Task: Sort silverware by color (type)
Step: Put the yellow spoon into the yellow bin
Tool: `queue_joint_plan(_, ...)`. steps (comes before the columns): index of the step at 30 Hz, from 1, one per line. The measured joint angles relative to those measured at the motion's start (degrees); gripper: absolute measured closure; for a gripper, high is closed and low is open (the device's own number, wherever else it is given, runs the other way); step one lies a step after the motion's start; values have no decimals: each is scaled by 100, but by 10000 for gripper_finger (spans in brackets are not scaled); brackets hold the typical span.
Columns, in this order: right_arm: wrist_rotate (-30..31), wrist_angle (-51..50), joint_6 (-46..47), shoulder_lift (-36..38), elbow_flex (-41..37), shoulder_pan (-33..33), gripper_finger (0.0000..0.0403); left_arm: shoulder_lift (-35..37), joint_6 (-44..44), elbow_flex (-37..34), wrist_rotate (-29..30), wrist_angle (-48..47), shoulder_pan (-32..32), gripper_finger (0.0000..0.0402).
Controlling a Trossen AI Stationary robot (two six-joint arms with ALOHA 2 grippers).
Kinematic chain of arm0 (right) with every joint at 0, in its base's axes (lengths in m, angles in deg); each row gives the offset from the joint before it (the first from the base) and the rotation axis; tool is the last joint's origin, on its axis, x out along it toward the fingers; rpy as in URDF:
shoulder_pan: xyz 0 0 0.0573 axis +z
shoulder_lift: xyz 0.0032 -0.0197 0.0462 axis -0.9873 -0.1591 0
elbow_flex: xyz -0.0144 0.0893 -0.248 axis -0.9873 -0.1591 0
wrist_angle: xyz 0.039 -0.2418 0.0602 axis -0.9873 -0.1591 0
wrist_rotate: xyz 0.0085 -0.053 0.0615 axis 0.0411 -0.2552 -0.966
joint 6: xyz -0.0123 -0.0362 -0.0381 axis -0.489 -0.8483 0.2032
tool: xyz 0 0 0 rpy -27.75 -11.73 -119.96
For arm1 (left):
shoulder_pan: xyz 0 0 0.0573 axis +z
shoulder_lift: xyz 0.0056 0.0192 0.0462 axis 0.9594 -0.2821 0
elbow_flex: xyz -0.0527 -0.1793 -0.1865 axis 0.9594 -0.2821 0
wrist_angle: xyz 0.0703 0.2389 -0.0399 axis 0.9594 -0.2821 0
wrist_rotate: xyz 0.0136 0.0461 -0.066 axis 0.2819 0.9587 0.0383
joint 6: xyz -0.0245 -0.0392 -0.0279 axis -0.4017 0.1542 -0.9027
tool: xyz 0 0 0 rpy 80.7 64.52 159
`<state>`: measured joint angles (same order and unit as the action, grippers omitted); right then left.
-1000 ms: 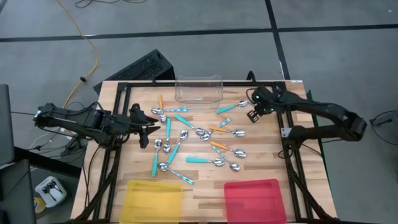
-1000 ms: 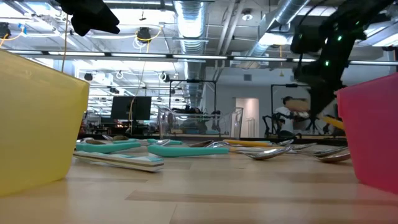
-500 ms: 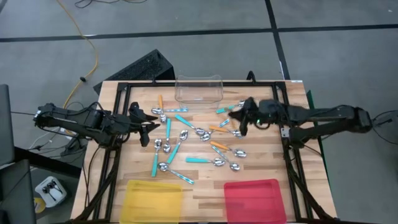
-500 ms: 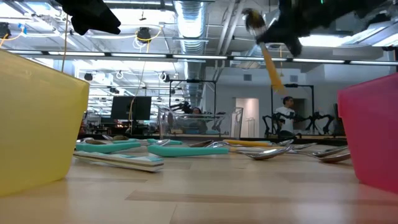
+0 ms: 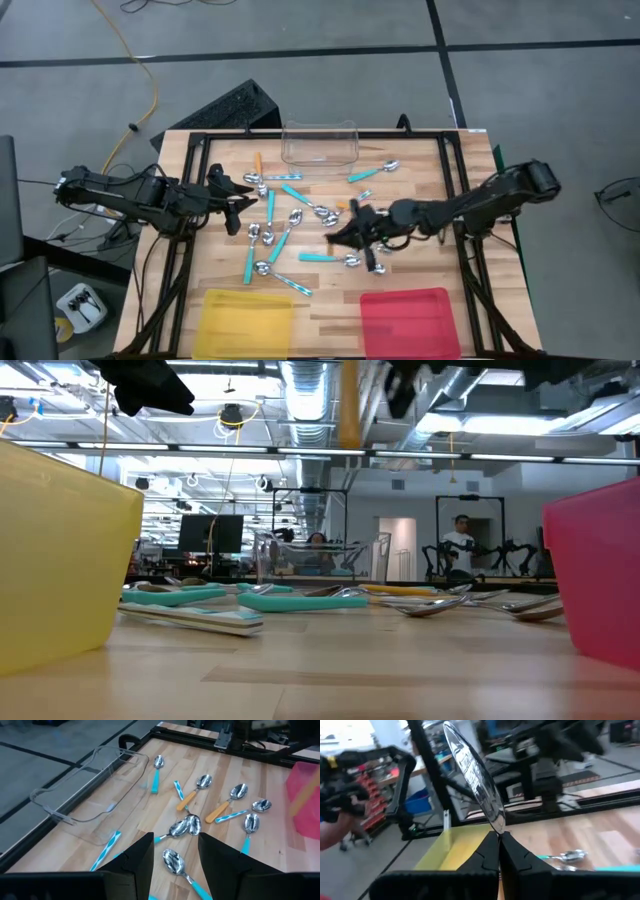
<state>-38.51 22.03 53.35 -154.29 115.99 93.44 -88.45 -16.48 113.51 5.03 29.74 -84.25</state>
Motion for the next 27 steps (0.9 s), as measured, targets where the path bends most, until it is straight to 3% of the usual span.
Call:
queue_joint_plan(4,-325,-22,-395,-699,671,88,385,1,-2,0,1,2,0,264)
queue_joint_plan(10,-1404,-172,-472,-1696,1948,40,379,1,1,0,47,6,0,264)
queue_joint_plan(27,-3670,-1670,-534,-4519,5635,84,380,0,-2,0,179,1,2,264)
